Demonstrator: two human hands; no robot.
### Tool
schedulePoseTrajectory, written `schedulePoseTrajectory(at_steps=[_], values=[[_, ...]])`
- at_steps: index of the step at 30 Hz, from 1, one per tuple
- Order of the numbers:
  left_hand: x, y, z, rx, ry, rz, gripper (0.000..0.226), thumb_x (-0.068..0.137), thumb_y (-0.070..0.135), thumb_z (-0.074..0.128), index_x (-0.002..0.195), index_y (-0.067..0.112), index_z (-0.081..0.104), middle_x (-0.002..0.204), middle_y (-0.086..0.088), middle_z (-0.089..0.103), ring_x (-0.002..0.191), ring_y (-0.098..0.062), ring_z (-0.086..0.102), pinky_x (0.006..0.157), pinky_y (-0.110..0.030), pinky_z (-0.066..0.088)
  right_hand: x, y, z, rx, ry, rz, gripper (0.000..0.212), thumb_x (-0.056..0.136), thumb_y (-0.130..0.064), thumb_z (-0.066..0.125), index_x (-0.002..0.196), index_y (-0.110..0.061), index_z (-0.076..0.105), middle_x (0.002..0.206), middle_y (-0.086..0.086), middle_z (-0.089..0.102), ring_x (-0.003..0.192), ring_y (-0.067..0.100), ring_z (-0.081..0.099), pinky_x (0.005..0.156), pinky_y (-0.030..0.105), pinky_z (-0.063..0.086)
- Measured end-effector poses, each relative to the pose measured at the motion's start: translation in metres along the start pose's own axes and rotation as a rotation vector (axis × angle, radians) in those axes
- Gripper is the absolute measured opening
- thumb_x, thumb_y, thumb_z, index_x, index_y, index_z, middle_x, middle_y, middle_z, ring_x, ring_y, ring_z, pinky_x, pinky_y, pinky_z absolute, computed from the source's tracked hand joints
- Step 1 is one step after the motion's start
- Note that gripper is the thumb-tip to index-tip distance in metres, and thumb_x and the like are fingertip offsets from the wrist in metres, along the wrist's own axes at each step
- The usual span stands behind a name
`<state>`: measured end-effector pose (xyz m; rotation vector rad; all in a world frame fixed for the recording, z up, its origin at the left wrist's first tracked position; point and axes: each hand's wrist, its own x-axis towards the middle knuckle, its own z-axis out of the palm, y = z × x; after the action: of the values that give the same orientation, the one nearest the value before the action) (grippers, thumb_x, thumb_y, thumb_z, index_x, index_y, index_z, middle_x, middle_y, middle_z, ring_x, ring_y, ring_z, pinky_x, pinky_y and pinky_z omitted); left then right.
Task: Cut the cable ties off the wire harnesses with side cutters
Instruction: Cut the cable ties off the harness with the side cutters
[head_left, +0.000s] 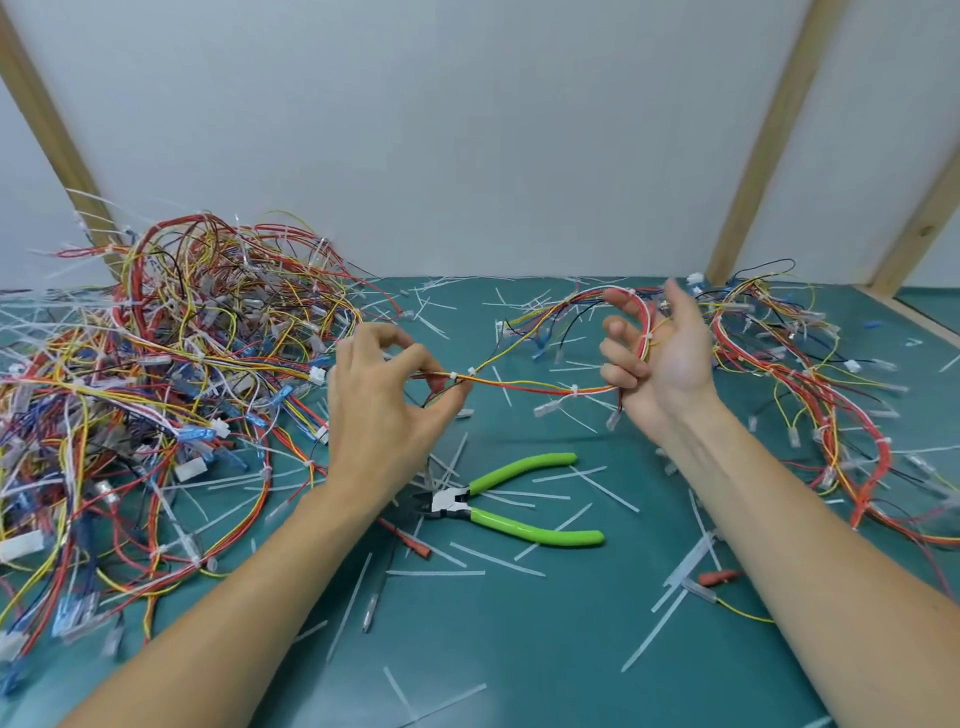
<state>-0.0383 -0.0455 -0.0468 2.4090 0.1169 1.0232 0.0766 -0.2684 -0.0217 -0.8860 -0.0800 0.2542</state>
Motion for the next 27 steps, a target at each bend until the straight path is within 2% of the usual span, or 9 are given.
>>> schedulePoseTrajectory(at_steps=[4, 7, 11, 14, 19, 21, 23, 25, 27], values=[[-0.004, 0.008, -0.004, -0.165, -0.077, 0.01, 0.029, 0.081, 0.038, 0.081, 0.072, 0.021, 0.059, 0.071, 0.009, 0.06, 0.07, -0.014, 0.058, 0.065, -0.039, 0.049, 0.004, -0.006, -0.002, -0.031, 0.07, -0.114, 0.044, 0.108, -0.05, 0.033, 0.105, -0.021, 0.066, 0.066, -0.001, 0.055, 0.038, 0.006, 0.018, 0.036, 0.018, 0.012], [-0.004, 0.01, -0.008, -0.299, -0.076, 0.046, 0.022, 0.083, 0.037, 0.079, 0.078, 0.02, 0.066, 0.054, 0.006, 0.053, 0.05, -0.008, 0.042, 0.048, -0.026, 0.036, 0.009, -0.015, -0.008, -0.07, 0.176, -0.233, 0.032, 0.112, -0.041, 0.033, 0.115, -0.028, 0.063, 0.069, -0.002, 0.053, 0.04, 0.005, 0.017, 0.037, 0.018, 0.012], [-0.005, 0.014, -0.008, -0.438, -0.254, 0.036, 0.014, 0.088, 0.022, 0.076, 0.077, 0.017, 0.069, 0.054, -0.004, 0.046, 0.051, -0.006, 0.033, 0.048, -0.021, 0.024, 0.013, -0.027, -0.021, -0.165, 0.269, -0.352, 0.025, 0.113, -0.032, 0.034, 0.122, -0.031, 0.057, 0.072, -0.006, 0.055, 0.043, 0.004, 0.02, 0.036, 0.016, 0.016], [-0.008, 0.018, -0.008, -0.39, -0.386, 0.068, 0.008, 0.092, 0.022, 0.067, 0.085, 0.021, 0.071, 0.053, 0.005, 0.038, 0.05, -0.007, 0.032, 0.05, -0.017, 0.024, 0.016, -0.032, -0.021, -0.351, 0.3, -0.462, 0.03, 0.113, -0.027, 0.034, 0.128, -0.034, 0.058, 0.077, -0.005, 0.056, 0.042, 0.004, 0.024, 0.037, 0.016, 0.021], [-0.004, 0.033, -0.006, -0.479, -0.446, 0.069, 0.024, 0.099, 0.028, 0.05, 0.098, 0.024, 0.074, 0.054, 0.012, 0.036, 0.049, -0.007, 0.031, 0.049, -0.015, 0.021, 0.028, -0.053, -0.025, -0.68, 0.477, -0.673, 0.033, 0.111, -0.026, 0.03, 0.13, -0.032, 0.056, 0.068, -0.009, 0.065, 0.046, 0.011, 0.039, 0.048, 0.022, 0.035], [-0.007, 0.046, 0.003, -0.508, -0.521, 0.118, 0.024, 0.101, 0.031, 0.049, 0.104, 0.026, 0.072, 0.058, 0.013, 0.041, 0.053, -0.006, 0.034, 0.051, -0.018, 0.025, 0.035, -0.061, -0.029, -0.847, 0.594, -0.716, 0.034, 0.109, -0.026, 0.028, 0.126, -0.026, 0.058, 0.062, -0.01, 0.064, 0.055, 0.011, 0.052, 0.062, 0.027, 0.037], [-0.013, 0.064, 0.015, -0.477, -0.608, 0.201, 0.023, 0.103, 0.035, 0.048, 0.111, 0.03, 0.068, 0.064, 0.012, 0.05, 0.058, -0.008, 0.041, 0.054, -0.026, 0.033, 0.042, -0.071, -0.035, -1.107, 0.689, -0.741, 0.031, 0.108, -0.027, 0.029, 0.122, -0.026, 0.057, 0.073, -0.006, 0.071, 0.077, 0.021, 0.065, 0.07, 0.032, 0.036], [-0.02, 0.087, 0.03, -0.38, -0.662, 0.302, 0.024, 0.104, 0.035, 0.046, 0.12, 0.034, 0.063, 0.077, 0.009, 0.06, 0.068, -0.011, 0.052, 0.063, -0.031, 0.045, 0.047, -0.08, -0.044, -1.394, 0.712, -0.728, 0.028, 0.104, -0.019, 0.035, 0.124, -0.021, 0.054, 0.092, 0.009, 0.073, 0.093, 0.038, 0.064, 0.07, 0.039, 0.036], [-0.024, 0.114, 0.048, -0.328, -0.741, 0.377, 0.024, 0.104, 0.03, 0.046, 0.122, 0.03, 0.062, 0.095, 0.007, 0.065, 0.085, -0.016, 0.057, 0.078, -0.037, 0.05, 0.049, -0.087, -0.056, -1.658, 0.67, -0.66, 0.031, 0.098, -0.008, 0.04, 0.127, -0.014, 0.05, 0.094, 0.022, 0.068, 0.09, 0.044, 0.062, 0.067, 0.041, 0.035]])
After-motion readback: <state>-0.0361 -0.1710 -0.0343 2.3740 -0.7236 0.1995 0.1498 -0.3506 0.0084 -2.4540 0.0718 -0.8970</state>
